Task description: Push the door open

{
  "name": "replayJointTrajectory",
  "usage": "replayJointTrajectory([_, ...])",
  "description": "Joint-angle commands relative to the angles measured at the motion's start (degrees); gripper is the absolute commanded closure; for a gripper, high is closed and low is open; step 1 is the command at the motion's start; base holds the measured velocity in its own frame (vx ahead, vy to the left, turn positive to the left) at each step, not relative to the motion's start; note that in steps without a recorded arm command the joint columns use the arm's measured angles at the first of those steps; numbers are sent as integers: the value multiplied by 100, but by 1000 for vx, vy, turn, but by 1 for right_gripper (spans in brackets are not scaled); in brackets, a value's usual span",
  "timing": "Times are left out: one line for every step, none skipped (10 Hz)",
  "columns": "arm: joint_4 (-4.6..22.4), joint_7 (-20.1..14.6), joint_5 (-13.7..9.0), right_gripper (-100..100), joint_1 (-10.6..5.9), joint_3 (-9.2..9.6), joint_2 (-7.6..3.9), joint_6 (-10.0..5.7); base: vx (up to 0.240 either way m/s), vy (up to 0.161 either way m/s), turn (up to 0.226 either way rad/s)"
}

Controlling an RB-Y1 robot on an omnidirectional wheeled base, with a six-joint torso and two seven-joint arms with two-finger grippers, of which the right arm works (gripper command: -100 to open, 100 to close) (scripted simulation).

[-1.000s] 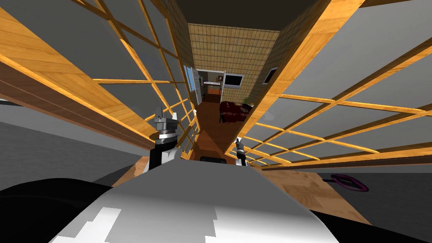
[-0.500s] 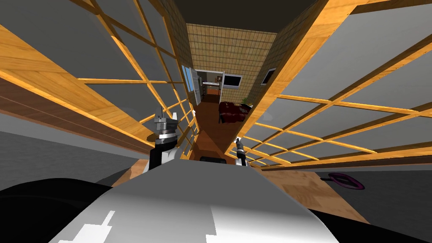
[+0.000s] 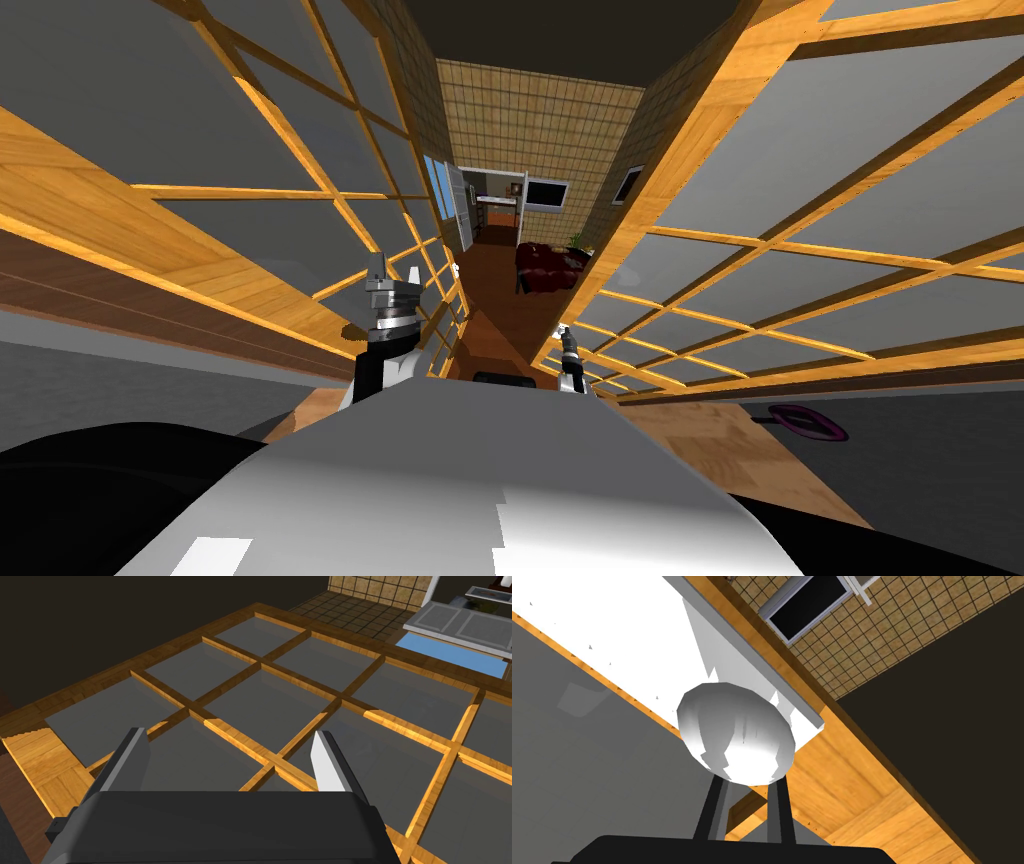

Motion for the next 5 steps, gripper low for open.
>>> replayJointTrajectory([-9,-173,-54,100,33,-18,-43,32,32,-24,-67])
replayJointTrajectory([-40,47,41,-100,73,-26,-37,-4,5,12,-64])
replayJointTrajectory([-68,169,98,-100,111,-37,-43,-8,-4,44,-54])
replayJointTrajectory([-101,317,164,-100,155,-51,-50,-14,-13,62,-57])
replayJointTrajectory([-138,490,239,-100,206,-66,-57,-21,-13,87,-66])
